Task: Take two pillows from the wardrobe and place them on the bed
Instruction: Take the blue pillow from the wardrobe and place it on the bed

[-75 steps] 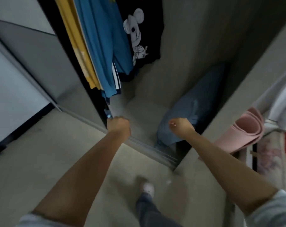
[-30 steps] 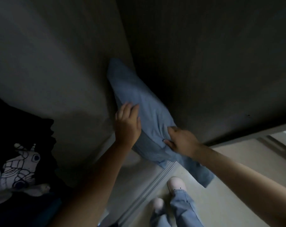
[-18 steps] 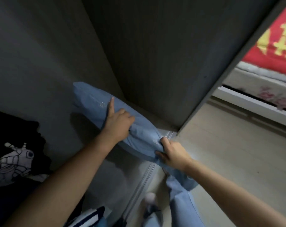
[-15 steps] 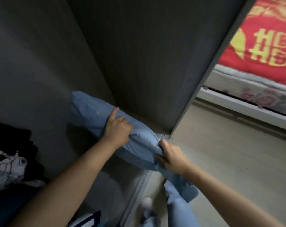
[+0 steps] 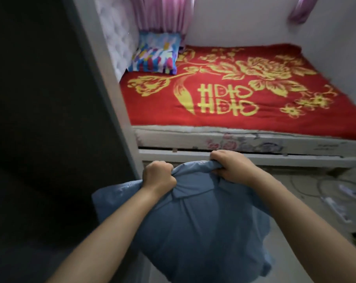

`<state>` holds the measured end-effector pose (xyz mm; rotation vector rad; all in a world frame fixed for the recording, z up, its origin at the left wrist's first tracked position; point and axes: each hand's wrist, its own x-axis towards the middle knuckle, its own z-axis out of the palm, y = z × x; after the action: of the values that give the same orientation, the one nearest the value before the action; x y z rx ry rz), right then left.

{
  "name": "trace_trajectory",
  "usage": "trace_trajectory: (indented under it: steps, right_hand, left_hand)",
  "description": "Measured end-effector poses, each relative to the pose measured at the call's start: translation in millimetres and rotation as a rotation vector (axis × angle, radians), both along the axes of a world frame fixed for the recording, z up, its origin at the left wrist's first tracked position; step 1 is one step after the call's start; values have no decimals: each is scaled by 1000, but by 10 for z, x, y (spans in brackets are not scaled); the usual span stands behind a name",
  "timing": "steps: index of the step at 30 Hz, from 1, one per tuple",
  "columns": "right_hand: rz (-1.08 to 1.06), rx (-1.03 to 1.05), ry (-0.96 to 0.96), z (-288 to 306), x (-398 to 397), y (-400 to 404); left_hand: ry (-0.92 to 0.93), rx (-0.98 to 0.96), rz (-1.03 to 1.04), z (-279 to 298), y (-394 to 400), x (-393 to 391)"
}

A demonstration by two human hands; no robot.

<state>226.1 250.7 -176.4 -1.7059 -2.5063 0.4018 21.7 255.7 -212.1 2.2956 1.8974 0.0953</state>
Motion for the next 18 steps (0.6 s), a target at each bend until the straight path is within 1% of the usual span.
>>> trace_trajectory:
  steps: [2,4,6,8,10,13,15,17,18]
  right_hand:
    - [-14,63,-8,66,449,301]
    - [-33,139,-6,137,826,619]
    - [-32,239,15,225,1077,969]
    - [-9,356,61,365,1189,1371]
    - [10,517,108,535,1189,1863]
    - [6,747,185,873,992,2751]
    - [-10,883,245,1163,805,3413]
    - [-65,1004,278,1505,600,4092]
    - [-92,1057,295,1666,497,4444]
  left_hand:
    - [-108,69,13,90,308,422]
    - [-217,215,-19,228,615,790]
    - [-236,417,-86,416,957,1080]
    - [-233,504,-102,608,1361,1245]
    - [-221,574,-78,826,1873,1263]
    - [-165,623,-35,1262,2703,1141]
    - [-177,677,10,1591,3339,1005]
    - [-174,832,43,1955,4003,845]
    - [-144,907,15,2147,4332,766]
